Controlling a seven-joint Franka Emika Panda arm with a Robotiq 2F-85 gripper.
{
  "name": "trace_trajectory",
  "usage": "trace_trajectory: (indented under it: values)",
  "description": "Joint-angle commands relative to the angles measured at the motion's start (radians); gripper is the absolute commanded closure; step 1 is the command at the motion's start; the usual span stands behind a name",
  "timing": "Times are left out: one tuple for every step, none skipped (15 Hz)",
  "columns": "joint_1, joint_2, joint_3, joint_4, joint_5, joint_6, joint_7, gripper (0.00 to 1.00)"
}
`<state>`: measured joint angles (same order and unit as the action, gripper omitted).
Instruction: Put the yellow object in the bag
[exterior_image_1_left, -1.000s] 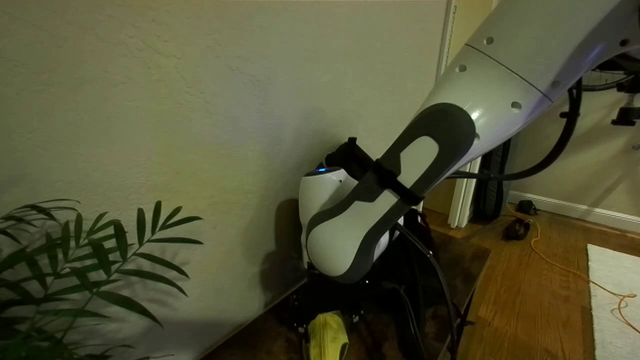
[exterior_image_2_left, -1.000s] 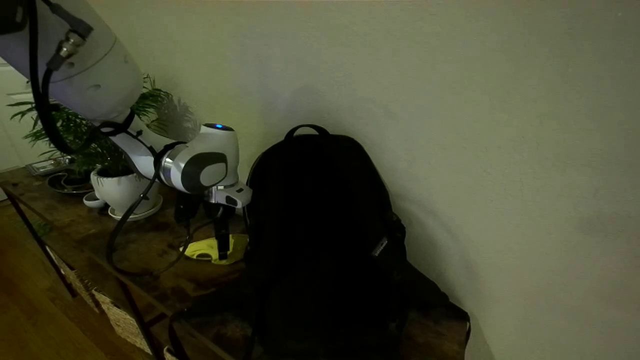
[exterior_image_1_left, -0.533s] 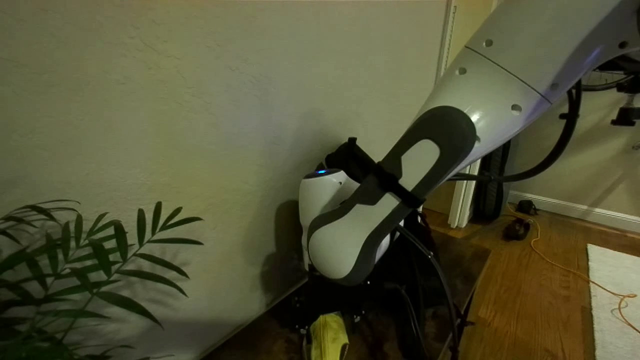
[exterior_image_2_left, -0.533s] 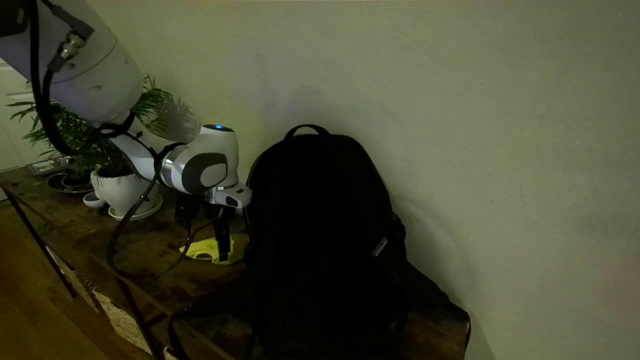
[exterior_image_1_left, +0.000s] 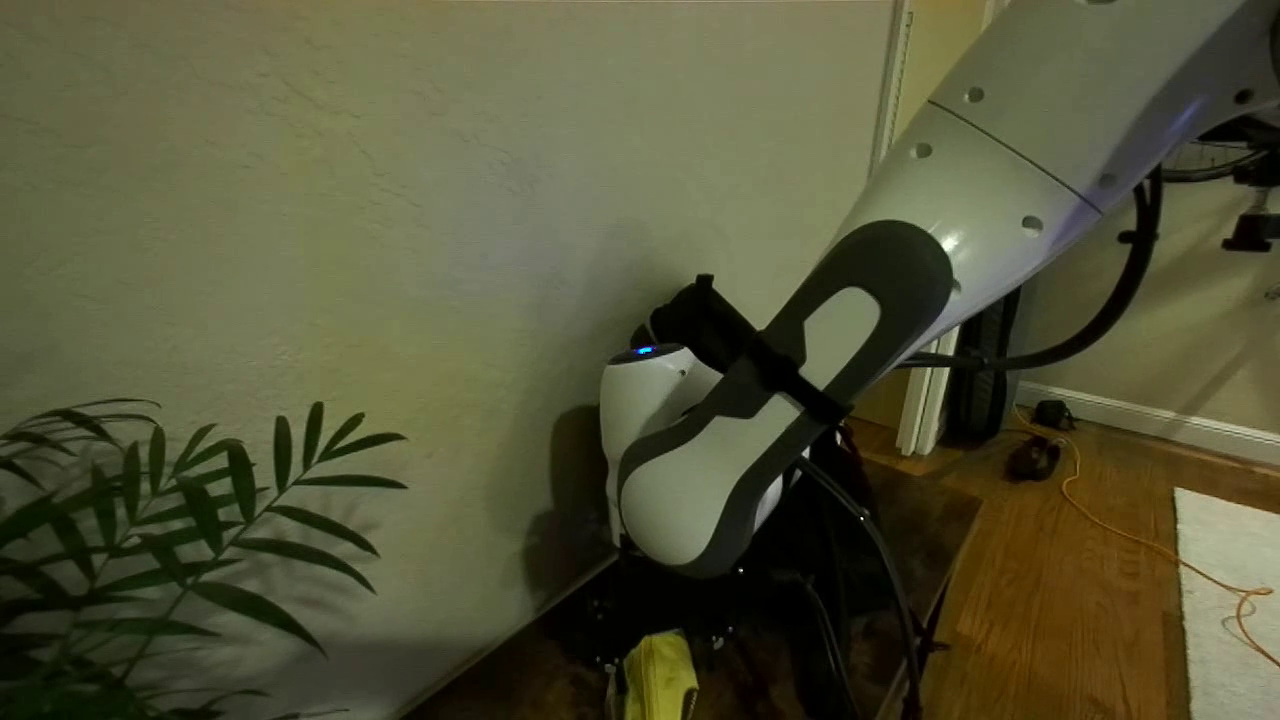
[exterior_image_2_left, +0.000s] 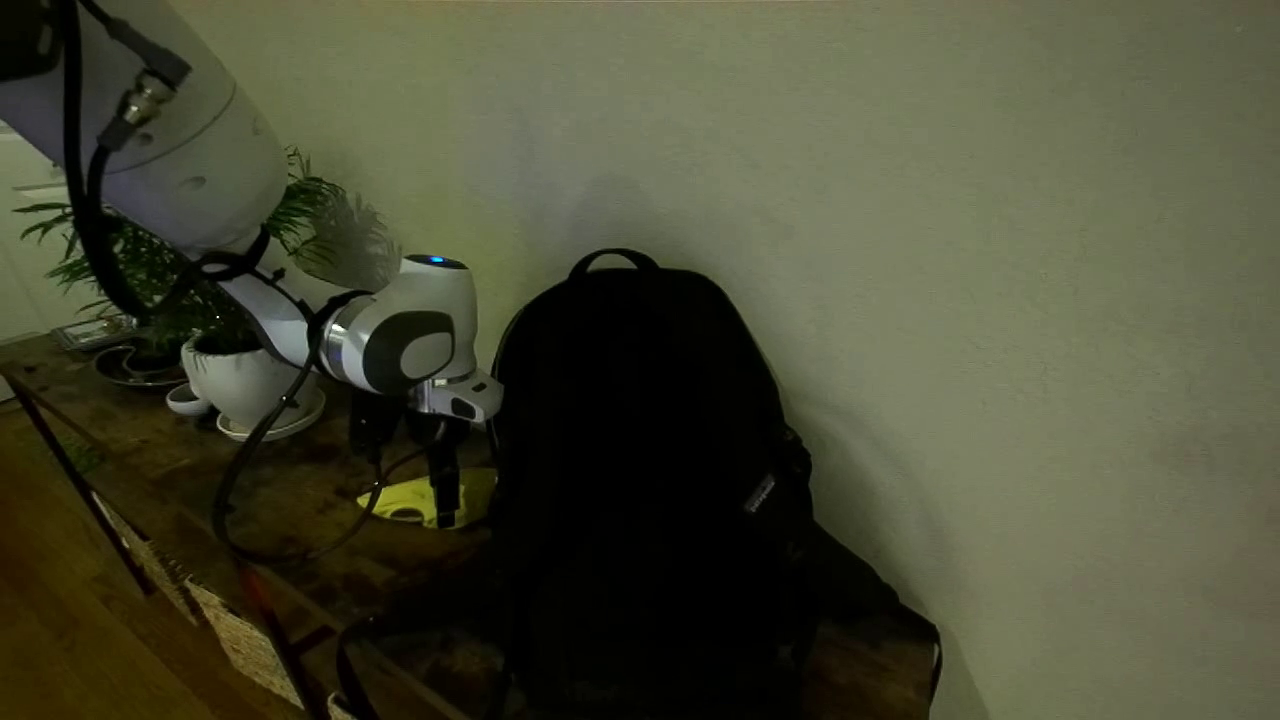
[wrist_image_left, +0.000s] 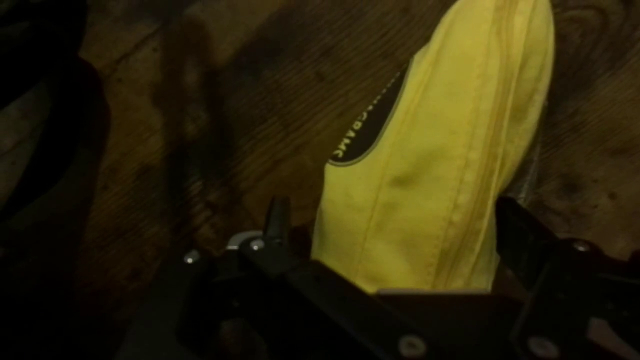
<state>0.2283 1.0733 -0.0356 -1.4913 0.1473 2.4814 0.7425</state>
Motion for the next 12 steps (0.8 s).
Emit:
trace_trajectory:
  values:
    - [0.003, -0.007, -0.005, -0.016, 0.0, 0.006, -0.009, 0.0]
    - [0.002, -0.007, -0.004, -0.015, 0.001, 0.007, -0.01, 0.09]
    - [0.001, -0.006, -0.003, -0.013, 0.002, 0.007, -0.012, 0.26]
    - [0.0, -0.005, -0.002, -0.01, 0.002, 0.008, -0.013, 0.33]
    - [0.0, -0.004, -0.001, -0.006, 0.002, 0.007, -0.014, 0.39]
    - [0.0, -0.003, 0.0, -0.003, 0.002, 0.006, -0.015, 0.47]
    - [-0.001, -0.002, 0.001, 0.003, 0.001, 0.005, -0.017, 0.52]
    - [-0.001, -0.001, 0.001, 0.006, 0.001, 0.005, -0.017, 0.58]
    - [-0.001, -0.001, 0.002, 0.009, 0.001, 0.004, -0.019, 0.64]
    - [0.0, -0.001, 0.002, 0.01, 0.001, 0.004, -0.019, 0.71]
    - [-0.001, -0.001, 0.003, 0.011, 0.001, 0.004, -0.02, 0.77]
    - [-0.001, -0.003, 0.004, 0.01, 0.002, 0.003, -0.021, 0.8]
